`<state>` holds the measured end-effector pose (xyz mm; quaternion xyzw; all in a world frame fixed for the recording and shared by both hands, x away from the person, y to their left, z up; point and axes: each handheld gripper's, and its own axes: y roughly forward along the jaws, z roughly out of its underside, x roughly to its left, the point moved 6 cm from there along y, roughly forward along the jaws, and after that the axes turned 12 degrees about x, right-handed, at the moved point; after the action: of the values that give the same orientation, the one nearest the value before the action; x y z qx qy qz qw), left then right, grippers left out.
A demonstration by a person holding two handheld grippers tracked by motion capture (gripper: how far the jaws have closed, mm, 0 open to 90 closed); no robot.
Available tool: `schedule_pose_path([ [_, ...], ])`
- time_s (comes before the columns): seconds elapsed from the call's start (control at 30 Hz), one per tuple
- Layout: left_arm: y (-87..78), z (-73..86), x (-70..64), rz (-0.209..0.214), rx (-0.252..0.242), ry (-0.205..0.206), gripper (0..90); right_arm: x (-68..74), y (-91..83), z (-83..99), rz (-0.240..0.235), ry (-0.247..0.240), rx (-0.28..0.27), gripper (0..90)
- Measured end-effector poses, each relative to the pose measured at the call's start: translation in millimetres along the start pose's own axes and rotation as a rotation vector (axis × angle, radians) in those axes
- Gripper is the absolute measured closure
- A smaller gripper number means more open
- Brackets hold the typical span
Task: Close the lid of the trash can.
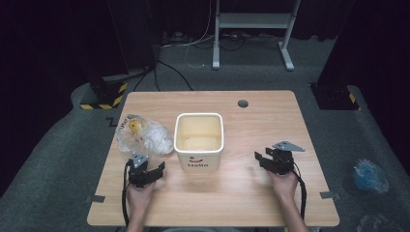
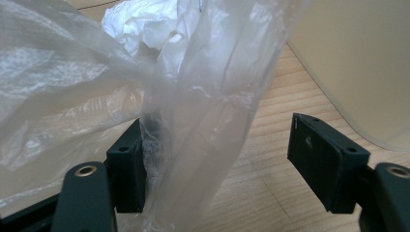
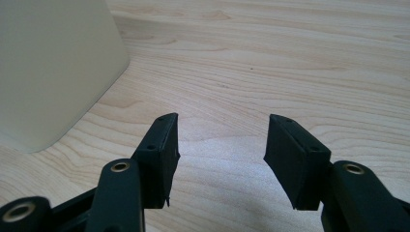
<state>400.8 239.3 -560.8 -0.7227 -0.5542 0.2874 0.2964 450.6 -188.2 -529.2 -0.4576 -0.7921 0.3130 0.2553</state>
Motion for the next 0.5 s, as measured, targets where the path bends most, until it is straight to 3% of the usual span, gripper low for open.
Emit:
schedule_pose_path([
  [0.5, -0.1, 0.0, 0.2, -0.001, -0.001, -0.001, 28.9, -2.8, 25.5, 7.0, 0.029, -0.016, 0.069, 45.6],
])
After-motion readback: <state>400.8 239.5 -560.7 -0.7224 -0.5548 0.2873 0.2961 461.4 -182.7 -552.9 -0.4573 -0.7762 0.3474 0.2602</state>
